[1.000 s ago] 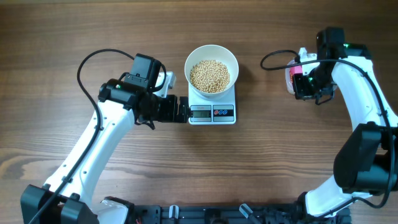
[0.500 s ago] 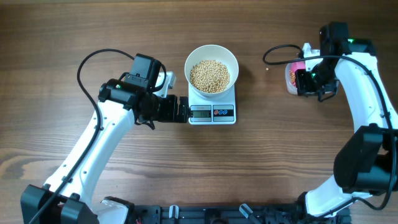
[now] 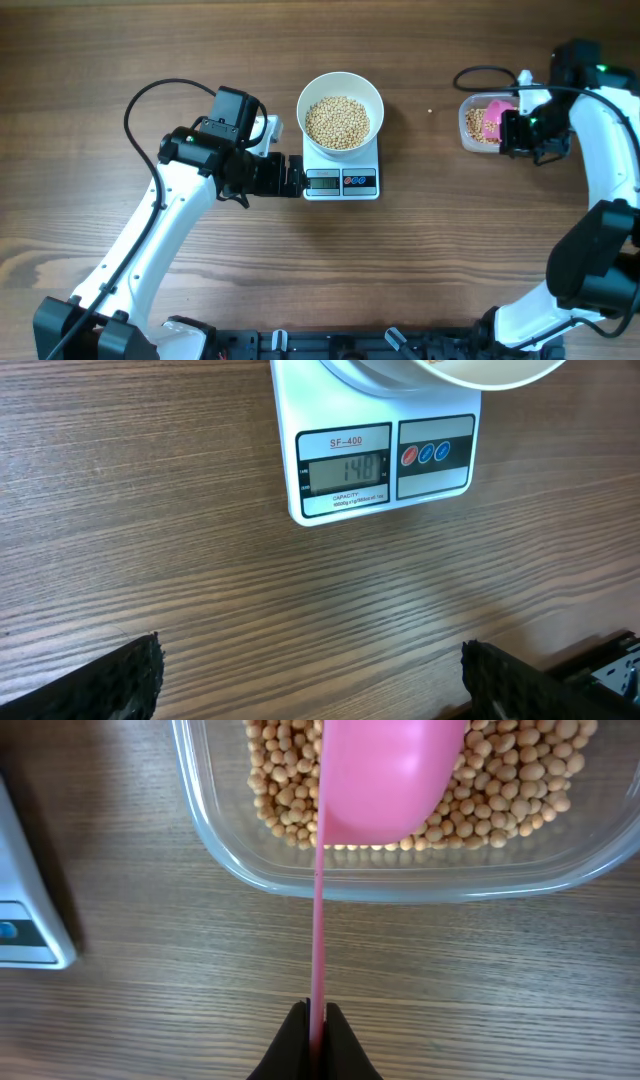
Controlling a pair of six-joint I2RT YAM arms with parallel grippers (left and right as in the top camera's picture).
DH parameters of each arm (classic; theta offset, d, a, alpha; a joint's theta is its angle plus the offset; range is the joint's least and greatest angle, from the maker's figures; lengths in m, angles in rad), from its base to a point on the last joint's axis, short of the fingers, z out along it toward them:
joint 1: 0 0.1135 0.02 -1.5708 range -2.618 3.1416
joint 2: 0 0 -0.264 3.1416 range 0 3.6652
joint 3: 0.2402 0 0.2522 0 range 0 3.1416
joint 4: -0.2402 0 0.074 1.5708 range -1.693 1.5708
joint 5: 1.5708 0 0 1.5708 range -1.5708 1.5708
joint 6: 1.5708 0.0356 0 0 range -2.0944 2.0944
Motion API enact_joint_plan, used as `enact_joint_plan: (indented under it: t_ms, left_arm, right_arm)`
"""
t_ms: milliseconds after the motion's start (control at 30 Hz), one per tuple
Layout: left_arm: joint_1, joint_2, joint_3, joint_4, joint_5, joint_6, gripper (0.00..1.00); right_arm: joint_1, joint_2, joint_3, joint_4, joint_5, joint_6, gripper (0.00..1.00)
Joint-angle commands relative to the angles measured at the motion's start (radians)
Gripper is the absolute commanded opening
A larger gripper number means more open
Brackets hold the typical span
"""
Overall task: Scoop item into bowl and weigh 150g on scale
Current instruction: 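Lift the scoop and carry it left over the white bowl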
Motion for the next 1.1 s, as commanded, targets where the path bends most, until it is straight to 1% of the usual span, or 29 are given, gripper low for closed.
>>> enact_joint_plan:
  t_ms: [0,167,267,500,700,833,967,1067]
  left_arm:
    - [0.003,0.006,-0.002,0.003,0.008,0.02,1.0]
    - [0.003,0.006,-0.002,0.003,0.008,0.02,1.0]
    - [0.003,0.006,-0.002,0.003,0.008,0.02,1.0]
    - [0.003,0.006,-0.002,0.003,0.008,0.02,1.0]
    - [0.003,0.006,-0.002,0.003,0.008,0.02,1.0]
    - [0.003,0.006,-0.002,0.003,0.008,0.02,1.0]
    - [0.003,0.006,-0.002,0.003,0.008,0.02,1.0]
    - [0.003,0.006,-0.002,0.003,0.008,0.02,1.0]
  right_arm:
    - [-0.023,-0.009,0.024,-0.001,-0.133,0.003,0.04]
    - [-0.079,-0.009,0.024,-0.014,-0.252,0.001,0.04]
    - [-0.113,-0.009,0.026,-0.031,-0.325,-0.028,0.04]
    - [-0.175,-0.055,0.027,-0.046,-0.332,-0.027,0.04]
    - [-0.179,-0.134,0.027,-0.045,-0.35,-0.027,0.04]
    - [-0.179,-0.17,0.027,-0.035,-0.476,-0.031,0.04]
    - [-0.178,-0.179,0.027,-0.028,-0.645,-0.05,0.04]
    - [-0.177,-0.179,0.027,-0.024,-0.72,-0.05,0.04]
